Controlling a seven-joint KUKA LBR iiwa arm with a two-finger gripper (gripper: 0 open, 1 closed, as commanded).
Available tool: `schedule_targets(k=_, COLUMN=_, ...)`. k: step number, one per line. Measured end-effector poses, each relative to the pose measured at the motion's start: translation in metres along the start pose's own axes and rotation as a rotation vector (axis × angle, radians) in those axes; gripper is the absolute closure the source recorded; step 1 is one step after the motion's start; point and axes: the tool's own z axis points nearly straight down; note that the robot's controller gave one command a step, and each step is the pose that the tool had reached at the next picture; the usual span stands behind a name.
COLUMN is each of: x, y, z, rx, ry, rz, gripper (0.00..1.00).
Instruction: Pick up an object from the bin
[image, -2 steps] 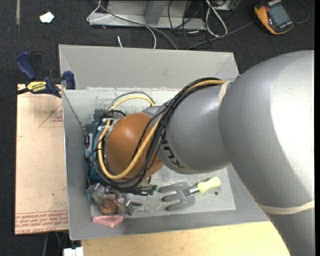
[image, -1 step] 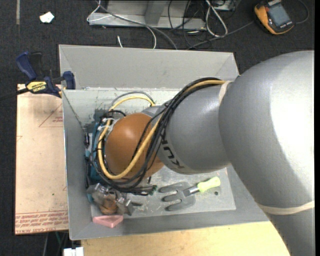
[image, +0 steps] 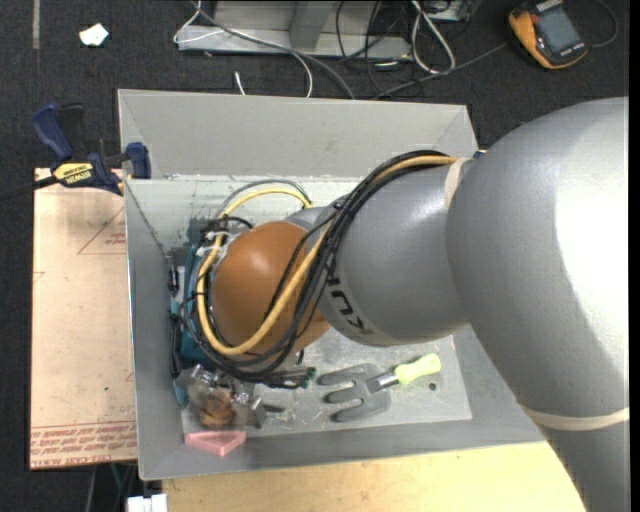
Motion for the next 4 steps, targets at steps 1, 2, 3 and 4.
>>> schedule_targets(k=1, x=0.001, y=0.002, z=-0.044, rx=-0.005, ry=0.006, rz=0.001, gripper=1.00)
schedule_targets(k=2, x=0.000, y=0.002, z=-0.072, rx=-0.005, ry=0.003, rz=0.003, gripper=1.00)
schedule_targets(k=3, x=-0.002, y=0.001, z=-0.085, rx=-0.003, ry=-0.001, rz=0.004, gripper=1.00)
schedule_targets(k=4, x=-0.001, y=0.002, z=-0.121, rx=-0.007, ry=0.004, rz=0.006, gripper=1.00)
